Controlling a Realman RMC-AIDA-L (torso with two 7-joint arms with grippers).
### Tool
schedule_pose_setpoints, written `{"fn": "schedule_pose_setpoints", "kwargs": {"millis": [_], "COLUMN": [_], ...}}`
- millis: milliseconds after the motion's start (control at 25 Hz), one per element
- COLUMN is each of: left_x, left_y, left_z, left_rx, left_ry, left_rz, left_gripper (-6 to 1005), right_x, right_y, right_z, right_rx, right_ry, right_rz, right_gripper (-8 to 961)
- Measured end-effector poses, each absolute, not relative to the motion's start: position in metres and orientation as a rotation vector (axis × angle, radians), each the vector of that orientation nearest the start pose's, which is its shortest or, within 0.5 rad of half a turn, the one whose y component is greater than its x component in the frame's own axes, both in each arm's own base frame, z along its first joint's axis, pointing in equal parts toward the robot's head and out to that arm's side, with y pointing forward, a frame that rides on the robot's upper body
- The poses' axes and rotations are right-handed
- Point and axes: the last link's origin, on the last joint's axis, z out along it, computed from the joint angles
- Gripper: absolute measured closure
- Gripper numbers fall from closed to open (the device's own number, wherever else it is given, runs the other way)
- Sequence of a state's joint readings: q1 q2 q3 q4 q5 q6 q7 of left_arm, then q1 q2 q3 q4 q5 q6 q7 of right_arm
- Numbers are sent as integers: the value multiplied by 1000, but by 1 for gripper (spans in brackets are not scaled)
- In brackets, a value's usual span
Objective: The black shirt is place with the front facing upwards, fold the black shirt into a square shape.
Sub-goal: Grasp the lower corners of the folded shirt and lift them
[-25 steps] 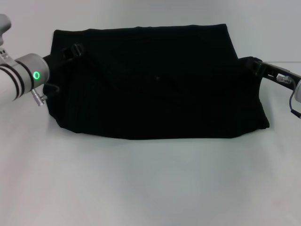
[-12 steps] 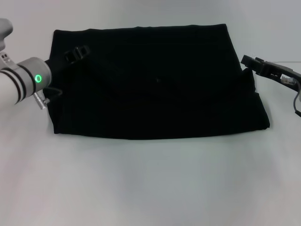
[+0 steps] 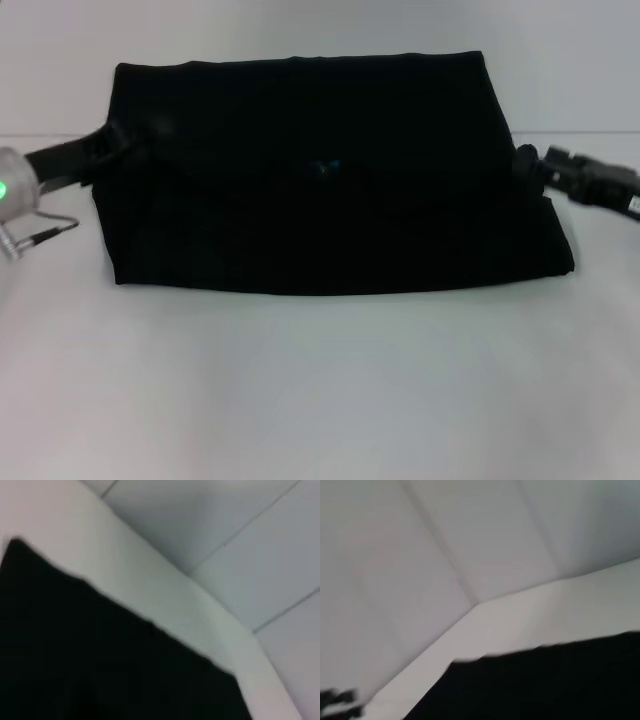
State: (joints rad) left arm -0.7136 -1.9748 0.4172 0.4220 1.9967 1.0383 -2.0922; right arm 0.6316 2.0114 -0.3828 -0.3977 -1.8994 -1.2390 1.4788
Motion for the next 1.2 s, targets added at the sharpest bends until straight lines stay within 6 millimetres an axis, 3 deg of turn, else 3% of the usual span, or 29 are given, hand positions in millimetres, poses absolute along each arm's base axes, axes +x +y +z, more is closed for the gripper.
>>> {"fn": "schedule_pose_setpoints", "kwargs": {"millis": [200, 480, 760, 1200], "left_x": [-309, -321, -322, -327], "left_y": [409, 402, 399, 393], "left_z": [48, 54, 51, 47], "left_rx": [-1875, -1915, -1944, -1969], "left_ry": [-1702, -1713, -1708, -1705], "left_rz": [-786, -624, -564, -501], "left_gripper": [386, 376, 359, 332], "right_x": [290, 288, 285, 285], "right_y": [362, 331, 320, 318], "right_z": [13, -20, -39, -41], "right_rx": [-2420, -2654, -2715, -2726], "right_ry": [907, 728, 702, 704], "right_rz": [775, 665, 635, 638], "right_gripper": [170, 178, 179, 178]}}
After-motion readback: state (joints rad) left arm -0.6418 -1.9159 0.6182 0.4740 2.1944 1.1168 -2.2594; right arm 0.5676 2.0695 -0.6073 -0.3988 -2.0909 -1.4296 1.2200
